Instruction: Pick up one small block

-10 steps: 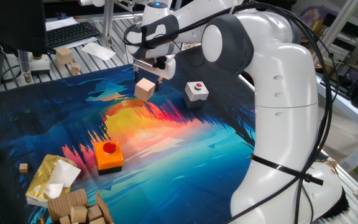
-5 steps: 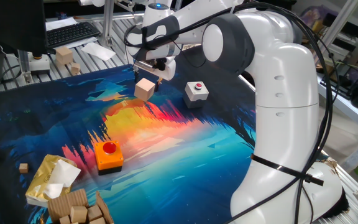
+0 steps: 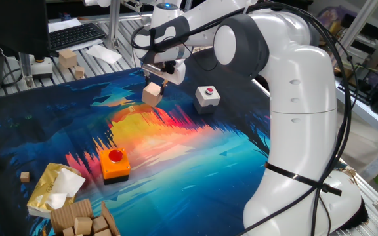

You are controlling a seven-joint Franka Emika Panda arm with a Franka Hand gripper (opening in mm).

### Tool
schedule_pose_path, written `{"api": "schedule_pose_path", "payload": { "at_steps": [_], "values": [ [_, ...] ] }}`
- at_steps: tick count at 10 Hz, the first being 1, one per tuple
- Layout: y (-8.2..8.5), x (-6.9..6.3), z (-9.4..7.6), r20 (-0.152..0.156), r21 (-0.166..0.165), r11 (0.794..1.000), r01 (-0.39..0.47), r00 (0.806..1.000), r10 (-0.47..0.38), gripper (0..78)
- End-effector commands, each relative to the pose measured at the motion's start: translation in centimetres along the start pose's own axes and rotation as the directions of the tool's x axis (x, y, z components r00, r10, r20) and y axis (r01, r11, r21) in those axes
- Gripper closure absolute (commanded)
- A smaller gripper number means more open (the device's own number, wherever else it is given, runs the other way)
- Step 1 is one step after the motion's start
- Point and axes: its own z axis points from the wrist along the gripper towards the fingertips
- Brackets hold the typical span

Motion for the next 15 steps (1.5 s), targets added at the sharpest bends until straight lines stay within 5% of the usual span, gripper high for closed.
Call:
{"api": "schedule_pose_path", "payload": {
  "at_steps": [1, 5, 6, 8, 9, 10, 11, 12, 13, 15],
  "values": [
    [0.1, -0.1, -0.2, 0.004, -0.003, 1.000, -0.026, 1.000, 0.026, 76.3],
    [0.1, -0.1, -0.2, 0.004, -0.003, 1.000, -0.026, 1.000, 0.026, 76.3],
    [3.1, 5.0, -9.3, -0.021, 0.019, 0.961, 0.275, 0.961, -0.274, 76.3],
    [3.4, 7.2, -10.7, -0.022, 0.018, 0.938, 0.347, 0.938, -0.346, 76.3],
    [3.6, 9.6, -12.1, -0.022, 0.016, 0.909, 0.417, 0.909, -0.417, 76.3],
    [3.4, 10.8, -12.7, -0.016, 0.011, 0.873, 0.487, 0.873, -0.487, 76.3],
    [3.4, 11.0, -12.8, -0.015, 0.009, 0.863, 0.505, 0.863, -0.505, 76.3],
    [3.0, 12.3, -13.4, -0.027, -0.018, 0.782, 0.622, 0.782, -0.623, 76.3],
    [3.0, 12.6, -13.5, -0.032, -0.022, 0.772, 0.636, 0.771, -0.636, 76.3],
    [2.3, 16.6, -15.5, -0.054, -0.020, 0.725, 0.689, 0.723, -0.689, 76.3]
  ]
}}
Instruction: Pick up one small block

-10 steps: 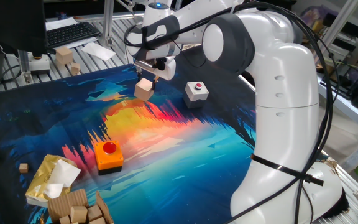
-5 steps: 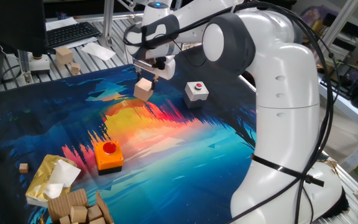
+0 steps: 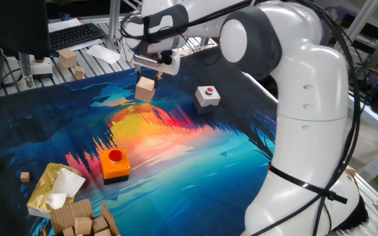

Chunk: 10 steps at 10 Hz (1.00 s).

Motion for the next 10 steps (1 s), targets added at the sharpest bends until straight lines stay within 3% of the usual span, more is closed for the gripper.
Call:
{"api": "schedule_pose_path", "payload": {
  "at_steps": [1, 3, 5, 7, 10],
  "values": [
    [3.5, 12.7, -10.0, -0.043, -0.009, 0.863, 0.505, 0.862, -0.505, 76.3],
    [2.4, 13.2, -9.9, -0.049, -0.003, 0.804, 0.595, 0.803, -0.594, 76.3],
    [1.6, 13.6, -9.7, -0.047, -0.003, 0.783, 0.622, 0.782, -0.621, 76.3],
    [0.8, 14.0, -9.6, -0.046, -0.013, 0.775, 0.631, 0.774, -0.631, 76.3],
    [-0.6, 14.5, -9.7, -0.052, -0.009, 0.728, 0.686, 0.727, -0.685, 76.3]
  ]
}}
